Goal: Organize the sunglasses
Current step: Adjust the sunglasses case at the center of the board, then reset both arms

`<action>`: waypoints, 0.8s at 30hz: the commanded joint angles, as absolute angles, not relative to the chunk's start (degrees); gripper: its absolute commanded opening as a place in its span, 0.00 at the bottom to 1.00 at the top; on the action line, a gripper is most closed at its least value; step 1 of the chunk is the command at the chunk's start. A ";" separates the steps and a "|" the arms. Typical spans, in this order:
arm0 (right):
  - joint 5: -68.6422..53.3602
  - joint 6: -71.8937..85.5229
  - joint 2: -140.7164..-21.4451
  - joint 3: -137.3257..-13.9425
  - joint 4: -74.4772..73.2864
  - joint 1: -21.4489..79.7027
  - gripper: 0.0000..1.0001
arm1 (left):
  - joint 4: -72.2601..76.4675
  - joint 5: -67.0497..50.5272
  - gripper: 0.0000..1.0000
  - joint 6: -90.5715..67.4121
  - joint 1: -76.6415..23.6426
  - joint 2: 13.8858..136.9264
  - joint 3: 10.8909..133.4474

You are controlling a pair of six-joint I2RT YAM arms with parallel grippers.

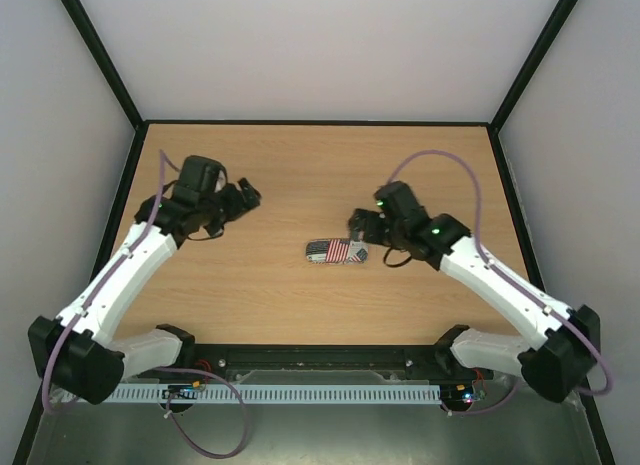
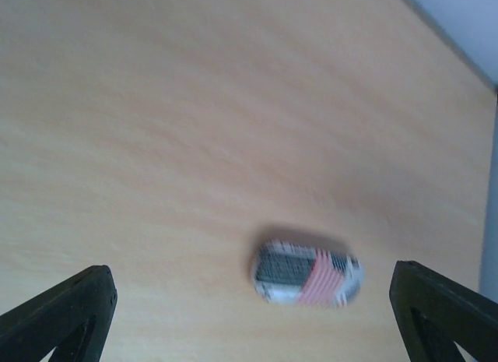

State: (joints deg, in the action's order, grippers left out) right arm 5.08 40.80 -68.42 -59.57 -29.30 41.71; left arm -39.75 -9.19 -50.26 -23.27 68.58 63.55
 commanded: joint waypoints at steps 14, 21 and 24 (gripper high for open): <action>32.28 22.28 -65.04 -27.14 26.01 8.54 0.99 | 4.82 16.93 0.99 -22.27 -4.86 65.66 36.74; 31.00 17.93 -76.15 -19.19 48.52 5.55 0.99 | 24.67 18.49 0.99 -14.21 -3.68 72.66 28.30; 30.77 17.72 -78.23 -16.27 55.21 4.70 0.99 | 32.19 19.24 0.99 -11.95 -3.17 75.86 26.42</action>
